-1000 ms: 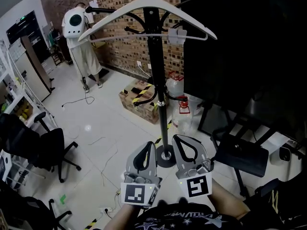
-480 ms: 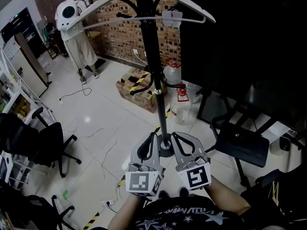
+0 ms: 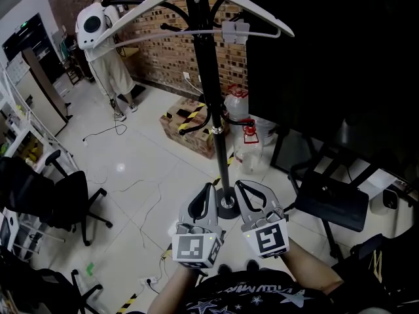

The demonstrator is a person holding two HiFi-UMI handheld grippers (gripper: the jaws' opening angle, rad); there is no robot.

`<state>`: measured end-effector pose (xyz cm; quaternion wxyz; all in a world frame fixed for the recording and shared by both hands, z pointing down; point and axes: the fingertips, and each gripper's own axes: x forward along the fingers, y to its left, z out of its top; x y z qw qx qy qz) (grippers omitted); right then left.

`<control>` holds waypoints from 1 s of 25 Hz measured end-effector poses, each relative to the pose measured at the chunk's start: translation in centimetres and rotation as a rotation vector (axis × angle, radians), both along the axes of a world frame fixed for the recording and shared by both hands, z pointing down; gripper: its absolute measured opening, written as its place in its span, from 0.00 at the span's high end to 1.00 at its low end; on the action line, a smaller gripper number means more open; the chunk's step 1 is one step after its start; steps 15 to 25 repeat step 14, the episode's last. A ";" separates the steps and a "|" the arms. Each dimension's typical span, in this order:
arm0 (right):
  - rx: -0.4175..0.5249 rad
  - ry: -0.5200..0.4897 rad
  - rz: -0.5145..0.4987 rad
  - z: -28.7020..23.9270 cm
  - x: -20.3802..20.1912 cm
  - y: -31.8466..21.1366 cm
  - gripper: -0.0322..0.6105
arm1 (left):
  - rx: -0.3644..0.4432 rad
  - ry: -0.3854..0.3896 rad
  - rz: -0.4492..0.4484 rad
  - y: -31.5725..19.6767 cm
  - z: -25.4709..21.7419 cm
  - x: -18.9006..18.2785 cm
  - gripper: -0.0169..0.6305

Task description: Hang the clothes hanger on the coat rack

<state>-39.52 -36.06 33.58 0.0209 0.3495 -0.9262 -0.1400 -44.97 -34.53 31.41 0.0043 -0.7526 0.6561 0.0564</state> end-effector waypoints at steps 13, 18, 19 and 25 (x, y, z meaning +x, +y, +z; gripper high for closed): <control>0.001 0.014 -0.026 -0.5 -1.3 -1.2 0.94 | -0.016 0.005 -0.003 -0.8 0.3 -0.8 0.97; 0.001 0.020 -0.029 -0.5 -1.4 -1.3 0.94 | -0.019 0.004 -0.003 -1.0 0.4 -0.8 0.97; 0.001 0.020 -0.029 -0.5 -1.4 -1.3 0.94 | -0.019 0.004 -0.003 -1.0 0.4 -0.8 0.97; 0.001 0.020 -0.029 -0.5 -1.4 -1.3 0.94 | -0.019 0.004 -0.003 -1.0 0.4 -0.8 0.97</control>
